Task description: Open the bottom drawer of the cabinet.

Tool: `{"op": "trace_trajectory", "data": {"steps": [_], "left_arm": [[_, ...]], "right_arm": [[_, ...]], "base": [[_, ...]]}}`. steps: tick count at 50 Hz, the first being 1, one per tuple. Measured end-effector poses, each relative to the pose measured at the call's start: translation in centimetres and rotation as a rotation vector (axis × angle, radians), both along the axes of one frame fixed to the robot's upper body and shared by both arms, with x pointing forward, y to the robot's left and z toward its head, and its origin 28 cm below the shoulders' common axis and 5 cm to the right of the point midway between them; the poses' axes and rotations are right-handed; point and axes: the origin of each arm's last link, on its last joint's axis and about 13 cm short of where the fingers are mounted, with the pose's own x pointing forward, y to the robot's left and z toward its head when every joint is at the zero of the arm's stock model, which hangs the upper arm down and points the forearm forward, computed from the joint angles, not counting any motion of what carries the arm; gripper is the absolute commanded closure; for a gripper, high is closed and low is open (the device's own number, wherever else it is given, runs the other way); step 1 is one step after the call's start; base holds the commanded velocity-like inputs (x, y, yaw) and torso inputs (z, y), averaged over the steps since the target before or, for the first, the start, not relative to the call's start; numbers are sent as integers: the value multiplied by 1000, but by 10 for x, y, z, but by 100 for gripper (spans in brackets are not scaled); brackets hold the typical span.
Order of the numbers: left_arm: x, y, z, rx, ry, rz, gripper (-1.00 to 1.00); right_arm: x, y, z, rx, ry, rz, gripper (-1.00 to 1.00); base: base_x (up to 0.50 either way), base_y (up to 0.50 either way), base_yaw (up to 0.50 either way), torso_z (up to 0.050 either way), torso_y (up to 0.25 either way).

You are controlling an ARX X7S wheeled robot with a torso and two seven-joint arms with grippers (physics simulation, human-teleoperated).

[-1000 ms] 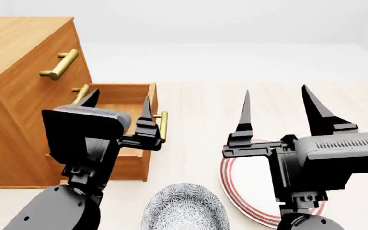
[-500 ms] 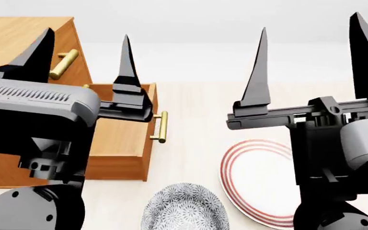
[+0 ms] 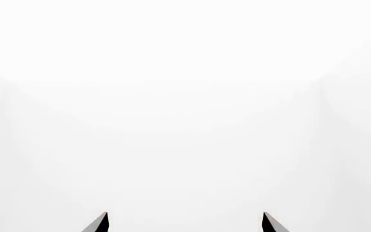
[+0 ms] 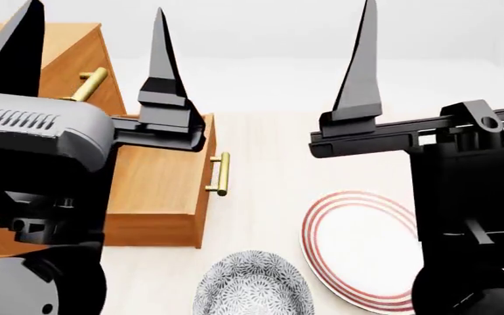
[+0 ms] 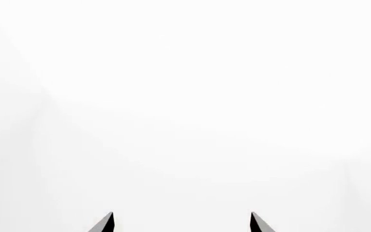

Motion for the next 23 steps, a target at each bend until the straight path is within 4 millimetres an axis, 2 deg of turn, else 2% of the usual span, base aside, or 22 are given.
{"op": "trace_trajectory", "data": {"steps": [23], "left_arm": [[-5, -1, 12, 7, -42, -9, -100]], "right_arm": [[-6, 1, 13, -8, -32, 2, -100]], "base": [[0, 0, 0, 0, 0]]}}
